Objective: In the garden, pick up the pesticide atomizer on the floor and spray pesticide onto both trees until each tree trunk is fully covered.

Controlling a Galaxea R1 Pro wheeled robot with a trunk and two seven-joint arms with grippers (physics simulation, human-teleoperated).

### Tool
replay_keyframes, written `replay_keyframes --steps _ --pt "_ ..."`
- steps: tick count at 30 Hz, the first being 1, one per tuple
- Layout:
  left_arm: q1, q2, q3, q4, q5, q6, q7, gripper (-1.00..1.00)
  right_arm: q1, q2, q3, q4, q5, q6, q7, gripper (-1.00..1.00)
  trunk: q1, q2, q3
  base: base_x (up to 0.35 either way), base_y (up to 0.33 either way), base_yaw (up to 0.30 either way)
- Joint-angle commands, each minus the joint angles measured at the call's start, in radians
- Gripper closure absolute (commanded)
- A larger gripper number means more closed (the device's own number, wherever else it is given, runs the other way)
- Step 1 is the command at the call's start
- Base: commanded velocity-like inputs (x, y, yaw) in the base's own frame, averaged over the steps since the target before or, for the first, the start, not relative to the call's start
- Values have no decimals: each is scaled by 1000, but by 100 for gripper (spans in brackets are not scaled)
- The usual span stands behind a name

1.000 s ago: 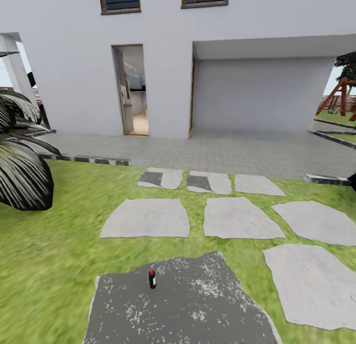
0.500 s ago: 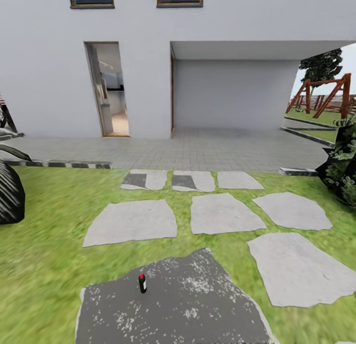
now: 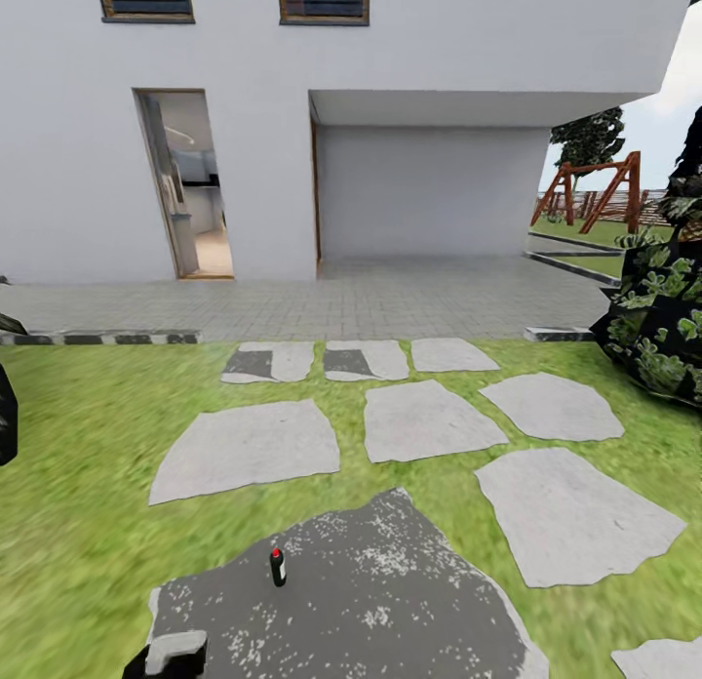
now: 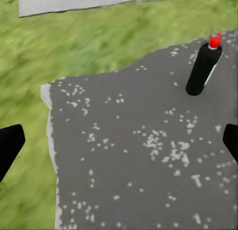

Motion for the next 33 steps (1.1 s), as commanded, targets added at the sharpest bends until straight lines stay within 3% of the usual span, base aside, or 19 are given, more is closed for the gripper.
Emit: replay_keyframes --steps 1,2,4,9,12,14,17,22,33 --pt "-45 -5 1 -11 3 2 2 -100 0 0 0 0 0 0 0 -100 0 0 0 0 2 -5" --pt "-128 -23 2 -18 2 12 7 -100 0 0 -2 -6 0 0 0 -100 0 0 0 0 1 -1" --pt "-168 -41 0 -20 -2 34 30 -100 0 0 -3 -42 0 0 0 -100 0 0 0 0 0 0" --pt "-201 -82 -3 -26 -5 80 89 -100 -9 3 -4 -301 0 22 -2 -100 0 0 0 0 0 0" --pt "-202 -98 -4 -30 -7 79 94 -100 -73 7 -4 -410 -2 159 -7 -100 0 0 0 0 0 0" --pt "-199 -97 -9 -33 -9 75 95 -100 -107 7 -5 -432 -4 228 -7 -100 0 0 0 0 0 0" --pt "-197 -92 -9 -34 -8 74 93 -100 -116 8 -2 -433 -3 246 -6 -100 0 0 0 0 0 0" --pt "-194 -91 -12 -34 -9 73 88 -100 -119 11 0 -435 -2 251 -5 -100 0 0 0 96 -42 0" --pt "-194 -87 -10 -34 -9 71 85 -100 -120 11 0 -436 -2 252 -5 -100 0 0 0 165 -233 0"
